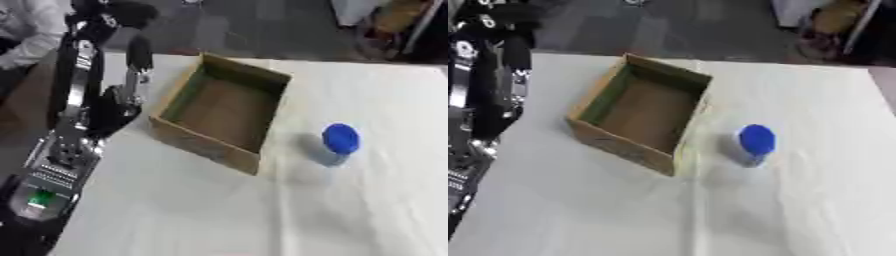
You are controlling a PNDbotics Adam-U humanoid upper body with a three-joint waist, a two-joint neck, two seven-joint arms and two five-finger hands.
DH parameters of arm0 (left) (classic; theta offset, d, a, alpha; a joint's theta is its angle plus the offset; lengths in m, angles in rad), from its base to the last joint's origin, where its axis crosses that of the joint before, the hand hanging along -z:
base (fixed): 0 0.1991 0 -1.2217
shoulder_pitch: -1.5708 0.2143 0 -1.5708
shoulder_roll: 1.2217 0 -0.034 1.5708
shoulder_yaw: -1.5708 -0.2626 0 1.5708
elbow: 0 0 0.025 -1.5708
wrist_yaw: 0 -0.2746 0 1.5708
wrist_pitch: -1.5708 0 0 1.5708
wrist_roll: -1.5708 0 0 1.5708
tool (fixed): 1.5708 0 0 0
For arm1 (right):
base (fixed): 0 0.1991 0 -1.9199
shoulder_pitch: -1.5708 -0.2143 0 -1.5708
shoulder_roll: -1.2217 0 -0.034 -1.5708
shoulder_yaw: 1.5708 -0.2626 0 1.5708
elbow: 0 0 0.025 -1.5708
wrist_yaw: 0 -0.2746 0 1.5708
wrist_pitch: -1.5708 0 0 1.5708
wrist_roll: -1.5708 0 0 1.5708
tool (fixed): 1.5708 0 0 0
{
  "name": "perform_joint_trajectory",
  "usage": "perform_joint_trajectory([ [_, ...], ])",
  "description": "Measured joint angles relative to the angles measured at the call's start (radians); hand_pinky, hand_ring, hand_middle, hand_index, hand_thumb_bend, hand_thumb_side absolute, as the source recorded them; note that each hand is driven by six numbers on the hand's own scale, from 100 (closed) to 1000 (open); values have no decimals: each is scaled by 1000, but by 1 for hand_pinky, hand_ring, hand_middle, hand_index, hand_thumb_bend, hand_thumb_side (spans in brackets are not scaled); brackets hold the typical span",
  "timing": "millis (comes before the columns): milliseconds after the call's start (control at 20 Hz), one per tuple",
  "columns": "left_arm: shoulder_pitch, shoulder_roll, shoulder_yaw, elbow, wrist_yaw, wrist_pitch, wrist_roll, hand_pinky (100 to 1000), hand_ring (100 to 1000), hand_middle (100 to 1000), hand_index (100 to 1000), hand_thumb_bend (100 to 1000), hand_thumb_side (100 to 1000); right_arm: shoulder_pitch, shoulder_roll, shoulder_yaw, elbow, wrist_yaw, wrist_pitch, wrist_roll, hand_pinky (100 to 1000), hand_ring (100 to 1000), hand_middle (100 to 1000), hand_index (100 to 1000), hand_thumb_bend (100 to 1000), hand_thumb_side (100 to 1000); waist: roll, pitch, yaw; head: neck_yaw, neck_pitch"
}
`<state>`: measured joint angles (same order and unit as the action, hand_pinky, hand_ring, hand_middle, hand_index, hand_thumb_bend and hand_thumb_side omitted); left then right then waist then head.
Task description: Pick up objects on the table and place them in the box.
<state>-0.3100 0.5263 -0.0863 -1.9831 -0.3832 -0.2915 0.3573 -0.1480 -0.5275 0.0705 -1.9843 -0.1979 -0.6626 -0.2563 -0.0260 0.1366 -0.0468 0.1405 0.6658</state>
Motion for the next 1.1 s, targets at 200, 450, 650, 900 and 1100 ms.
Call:
perform_joint_trajectory([
  [200, 0, 0, 0, 0, 0, 0, 0, 669, 702, 901, 766, 102, 759, 0, 0, 0, 0, 1, 0, 0, 158, 366, 292, 437, 100, 653, 0, 0, 0, 0, 0],
  [450, 0, 0, 0, 0, 0, 0, 0, 669, 701, 901, 766, 103, 758, 0, 0, 0, 0, 3, -1, -1, 158, 366, 292, 437, 100, 653, 0, 0, 0, 0, 0],
  [650, 0, 0, 0, 0, 0, 0, 0, 669, 701, 900, 766, 104, 758, 1, 0, 0, 0, 4, -1, -2, 164, 379, 319, 457, 100, 659, 0, 0, 0, 0, 0],
  [900, 0, 0, 1, 0, 0, 3, 3, 668, 701, 900, 766, 104, 758, 1, -22, -19, 0, 41, 35, 1, 220, 485, 509, 635, 100, 688, 4, -1, 8, 11, 0],
  [1100, 3, 0, 4, 0, -1, 4, 4, 667, 700, 901, 765, 103, 760, 9, -89, -34, 0, 164, 101, 40, 281, 596, 651, 739, 100, 756, 3, -1, 12, 9, 0],
])
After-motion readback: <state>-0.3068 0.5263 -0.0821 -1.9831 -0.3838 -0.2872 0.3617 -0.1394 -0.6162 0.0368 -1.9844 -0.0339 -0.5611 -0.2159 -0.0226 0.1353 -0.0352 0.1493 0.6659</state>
